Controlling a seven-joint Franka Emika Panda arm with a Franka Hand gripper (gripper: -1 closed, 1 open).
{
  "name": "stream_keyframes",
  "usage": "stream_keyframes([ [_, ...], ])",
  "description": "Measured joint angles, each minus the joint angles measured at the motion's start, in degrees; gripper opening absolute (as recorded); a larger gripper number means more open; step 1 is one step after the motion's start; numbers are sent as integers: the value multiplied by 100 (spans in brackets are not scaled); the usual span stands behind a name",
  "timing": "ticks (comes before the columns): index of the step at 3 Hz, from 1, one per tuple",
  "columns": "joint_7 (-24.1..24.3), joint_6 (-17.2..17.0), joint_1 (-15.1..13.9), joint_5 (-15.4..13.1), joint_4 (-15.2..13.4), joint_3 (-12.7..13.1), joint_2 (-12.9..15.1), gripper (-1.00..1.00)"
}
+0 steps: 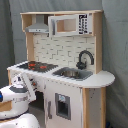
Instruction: Play with the kitchen
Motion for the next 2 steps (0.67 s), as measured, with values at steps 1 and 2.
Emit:
stream_keyframes([
  [1,6,0,4,0,-1,11,6,100],
  [2,63,-22,391,0,-340,63,6,100],
])
